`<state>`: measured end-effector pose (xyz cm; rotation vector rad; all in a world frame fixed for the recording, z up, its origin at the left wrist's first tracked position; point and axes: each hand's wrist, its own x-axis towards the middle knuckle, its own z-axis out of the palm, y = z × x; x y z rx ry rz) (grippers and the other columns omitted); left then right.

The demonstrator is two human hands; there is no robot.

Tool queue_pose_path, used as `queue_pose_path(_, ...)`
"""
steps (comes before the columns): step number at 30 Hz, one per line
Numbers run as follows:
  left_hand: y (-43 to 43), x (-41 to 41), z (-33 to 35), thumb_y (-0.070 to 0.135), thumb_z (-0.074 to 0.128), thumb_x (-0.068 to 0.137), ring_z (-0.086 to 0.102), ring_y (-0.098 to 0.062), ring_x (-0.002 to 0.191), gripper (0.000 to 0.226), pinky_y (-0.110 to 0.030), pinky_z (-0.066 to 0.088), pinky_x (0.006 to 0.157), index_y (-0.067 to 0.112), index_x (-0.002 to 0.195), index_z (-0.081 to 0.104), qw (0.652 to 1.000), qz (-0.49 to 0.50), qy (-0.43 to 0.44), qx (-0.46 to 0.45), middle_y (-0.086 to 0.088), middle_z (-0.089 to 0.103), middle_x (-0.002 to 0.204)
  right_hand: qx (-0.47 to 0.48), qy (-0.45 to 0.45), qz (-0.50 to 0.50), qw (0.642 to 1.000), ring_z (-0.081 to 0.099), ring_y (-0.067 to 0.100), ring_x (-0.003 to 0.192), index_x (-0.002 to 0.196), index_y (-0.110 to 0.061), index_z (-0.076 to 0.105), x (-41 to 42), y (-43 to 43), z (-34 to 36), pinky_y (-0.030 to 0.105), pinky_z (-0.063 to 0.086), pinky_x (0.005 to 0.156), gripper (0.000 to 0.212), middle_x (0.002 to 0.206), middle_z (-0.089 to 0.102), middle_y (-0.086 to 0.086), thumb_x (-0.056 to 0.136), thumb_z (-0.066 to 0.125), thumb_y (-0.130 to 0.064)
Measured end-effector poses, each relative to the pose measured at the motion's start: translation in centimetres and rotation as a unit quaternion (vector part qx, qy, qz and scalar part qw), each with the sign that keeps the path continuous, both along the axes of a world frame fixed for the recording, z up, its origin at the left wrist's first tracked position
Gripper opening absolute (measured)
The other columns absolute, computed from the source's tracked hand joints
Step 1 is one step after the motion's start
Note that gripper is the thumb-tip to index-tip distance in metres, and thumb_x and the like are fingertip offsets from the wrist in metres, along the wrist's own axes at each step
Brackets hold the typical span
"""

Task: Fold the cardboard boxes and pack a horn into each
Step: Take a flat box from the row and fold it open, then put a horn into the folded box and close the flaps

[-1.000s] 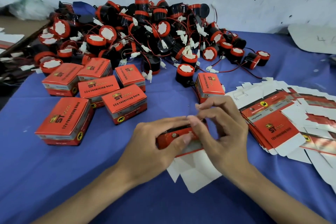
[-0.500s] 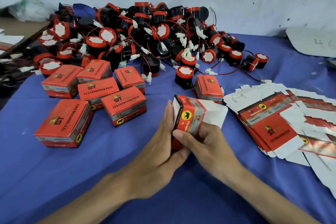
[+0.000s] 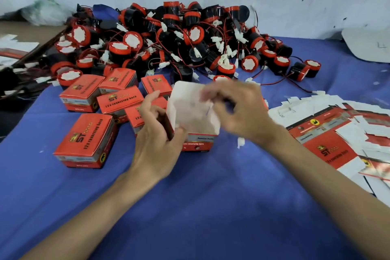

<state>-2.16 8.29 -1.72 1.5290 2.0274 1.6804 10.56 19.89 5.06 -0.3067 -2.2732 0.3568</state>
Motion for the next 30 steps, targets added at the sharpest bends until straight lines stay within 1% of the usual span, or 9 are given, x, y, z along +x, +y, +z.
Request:
queue_pose_path(2, 0.0, 0.0, -0.1, 0.039, 0.043, 0.075, 0.059, -0.011, 0.080, 0.056, -0.036, 0.047, 0.062, 0.043, 0.124, 0.016, 0.999, 0.012, 0.034, -0.017, 0.007, 0.054, 0.099, -0.067, 0.135, -0.133, 0.980, 0.055, 0.007, 0.078, 0.099, 0.001, 0.064, -1.7, 2.7, -0.2, 0.015, 0.043, 0.069, 0.025, 0.093, 0.066, 0.008, 0.080, 0.049, -0.002)
queue_pose_path(3, 0.0, 0.0, -0.2, 0.034, 0.043, 0.076, 0.061, -0.020, 0.083, 0.055, -0.041, 0.049, 0.063, 0.042, 0.123, 0.015, 0.998, 0.018, 0.049, -0.028, 0.003, 0.054, 0.110, -0.118, 0.118, -0.185, 0.968, 0.052, 0.014, 0.089, 0.108, 0.002, 0.059, -2.7, 4.4, -0.6, 0.017, 0.041, 0.075, 0.027, 0.107, 0.060, 0.013, 0.083, 0.052, -0.004)
queue_pose_path(6, -0.1, -0.1, -0.4, 0.022, 0.041, 0.078, 0.058, -0.025, 0.076, 0.049, -0.042, 0.047, 0.060, 0.044, 0.114, 0.017, 0.997, 0.034, 0.054, -0.050, -0.011, 0.052, 0.121, -0.210, -0.197, -0.292, 0.912, 0.043, 0.034, 0.117, 0.122, 0.005, 0.046, -5.5, 8.4, -2.0, 0.033, 0.033, 0.097, 0.044, 0.128, 0.045, 0.022, 0.091, 0.056, -0.025)
queue_pose_path(9, -0.1, -0.2, -0.4, 0.017, 0.039, 0.082, 0.045, -0.008, 0.078, 0.038, -0.035, 0.040, 0.060, 0.037, 0.113, 0.030, 0.993, 0.032, 0.097, -0.051, -0.002, 0.043, 0.122, -0.036, -0.405, -0.353, 0.843, 0.040, 0.037, 0.120, 0.126, 0.004, 0.044, -6.7, 8.9, -3.5, 0.046, 0.027, 0.104, 0.042, 0.128, 0.048, 0.020, 0.098, 0.046, -0.027)
queue_pose_path(14, 0.1, -0.6, -0.5, 0.017, 0.037, 0.080, 0.042, -0.002, 0.082, 0.040, -0.036, 0.041, 0.066, 0.025, 0.119, 0.044, 0.993, 0.048, 0.085, -0.066, 0.015, 0.041, 0.120, -0.029, -0.274, -0.261, 0.925, 0.041, 0.036, 0.116, 0.127, 0.001, 0.045, -3.8, 6.9, -3.4, 0.043, 0.036, 0.095, 0.041, 0.128, 0.041, 0.018, 0.093, 0.054, -0.019)
queue_pose_path(17, 0.2, -0.5, -0.5, 0.014, 0.039, 0.080, 0.039, 0.004, 0.087, 0.042, -0.036, 0.040, 0.070, 0.024, 0.120, 0.048, 0.994, 0.048, 0.088, -0.048, 0.016, 0.044, 0.121, -0.074, -0.036, -0.176, 0.981, 0.046, 0.031, 0.115, 0.128, 0.002, 0.047, -0.9, 4.6, -1.4, 0.019, 0.031, 0.090, 0.049, 0.126, 0.046, 0.017, 0.087, 0.066, -0.014)
queue_pose_path(20, 0.3, -0.6, -0.4, 0.013, 0.042, 0.082, 0.042, 0.010, 0.091, 0.040, -0.028, 0.038, 0.070, 0.025, 0.118, 0.055, 0.996, 0.036, 0.077, -0.019, 0.025, 0.046, 0.116, -0.077, 0.117, -0.072, 0.987, 0.051, 0.019, 0.112, 0.129, -0.012, 0.044, 1.3, 1.5, 1.2, 0.031, 0.046, 0.094, 0.067, 0.120, 0.048, 0.001, 0.074, 0.080, -0.025)
queue_pose_path(25, 0.4, -0.6, -0.2, 0.008, 0.046, 0.083, 0.055, -0.010, 0.101, 0.036, -0.032, 0.049, 0.083, 0.020, 0.115, 0.059, 1.000, -0.009, 0.011, 0.014, 0.004, 0.061, 0.112, 0.105, -0.047, 0.091, 0.989, 0.049, 0.019, 0.111, 0.125, -0.002, 0.055, 0.2, -2.5, 0.7, 0.030, 0.044, 0.096, 0.055, 0.118, 0.052, 0.015, 0.081, 0.076, -0.025)
queue_pose_path(30, 0.3, -0.4, 0.6, 0.000, 0.040, 0.073, 0.051, 0.008, 0.107, 0.051, -0.009, 0.039, 0.090, 0.022, 0.116, 0.056, 0.995, -0.066, -0.078, 0.017, 0.014, 0.057, 0.115, 0.070, -0.243, -0.035, 0.967, 0.063, 0.031, 0.090, 0.138, -0.019, 0.043, 0.8, -1.6, -0.2, 0.045, 0.050, 0.067, 0.066, 0.135, 0.051, -0.003, 0.084, 0.056, -0.055)
